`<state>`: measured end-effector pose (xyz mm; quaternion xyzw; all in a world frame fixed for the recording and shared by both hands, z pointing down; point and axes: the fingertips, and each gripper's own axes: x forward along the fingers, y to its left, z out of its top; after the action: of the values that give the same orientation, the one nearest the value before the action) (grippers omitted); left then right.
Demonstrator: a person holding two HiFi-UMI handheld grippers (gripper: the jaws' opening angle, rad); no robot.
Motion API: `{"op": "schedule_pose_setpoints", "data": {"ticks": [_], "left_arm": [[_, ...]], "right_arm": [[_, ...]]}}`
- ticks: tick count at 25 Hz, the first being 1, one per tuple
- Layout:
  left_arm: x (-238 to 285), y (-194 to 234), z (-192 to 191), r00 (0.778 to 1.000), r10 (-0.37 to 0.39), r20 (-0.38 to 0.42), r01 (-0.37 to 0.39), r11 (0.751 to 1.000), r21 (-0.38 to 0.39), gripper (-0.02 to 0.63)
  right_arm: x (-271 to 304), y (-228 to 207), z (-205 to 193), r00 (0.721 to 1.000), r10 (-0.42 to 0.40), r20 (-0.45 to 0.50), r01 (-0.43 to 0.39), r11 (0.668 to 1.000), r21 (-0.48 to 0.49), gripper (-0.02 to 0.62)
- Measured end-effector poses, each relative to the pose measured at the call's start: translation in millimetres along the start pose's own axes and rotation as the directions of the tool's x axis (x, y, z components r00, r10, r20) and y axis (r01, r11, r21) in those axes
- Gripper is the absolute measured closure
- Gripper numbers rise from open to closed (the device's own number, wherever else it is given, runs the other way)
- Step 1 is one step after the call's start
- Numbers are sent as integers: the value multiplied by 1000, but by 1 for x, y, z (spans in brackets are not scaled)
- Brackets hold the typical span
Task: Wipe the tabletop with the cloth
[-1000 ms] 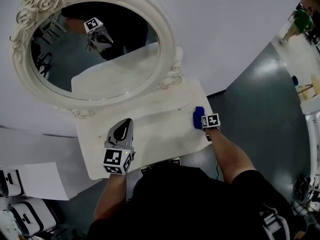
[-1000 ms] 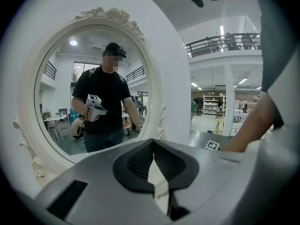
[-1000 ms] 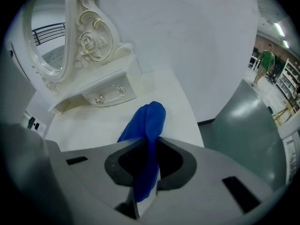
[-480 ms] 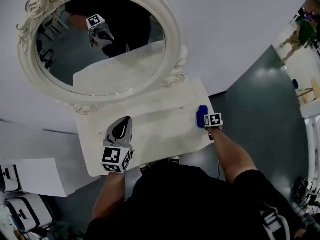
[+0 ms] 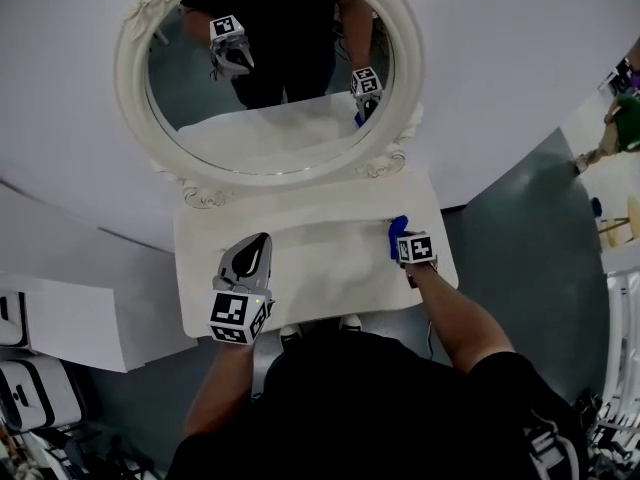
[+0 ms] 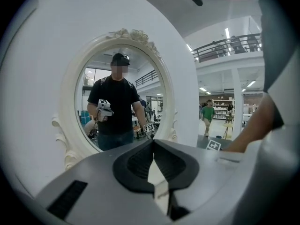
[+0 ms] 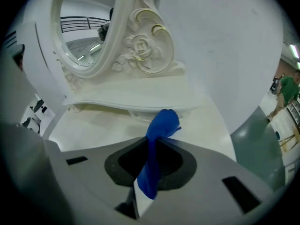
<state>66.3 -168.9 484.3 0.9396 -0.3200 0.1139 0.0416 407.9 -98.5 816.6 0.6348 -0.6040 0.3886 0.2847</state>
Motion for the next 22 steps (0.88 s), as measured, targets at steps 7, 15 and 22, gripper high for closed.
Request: {"op": "schedule_pose_setpoints", "data": {"ticks": [7,15,22], "left_arm": [[-69,52,-7,995,103,15,-102,994,-35,595],[-142,105,-13,975,222,27,-221,974,-53,595],[-193,139,-17,955,295,32,-294,954,-53,595]], "right_arm": [[22,150,34,986,167,-11,-167,977,-135,557],[42,346,41,914,390,-110,-405,867,-290,557],[49,494,18,821,526,-222,-571,750,-333,557]]}}
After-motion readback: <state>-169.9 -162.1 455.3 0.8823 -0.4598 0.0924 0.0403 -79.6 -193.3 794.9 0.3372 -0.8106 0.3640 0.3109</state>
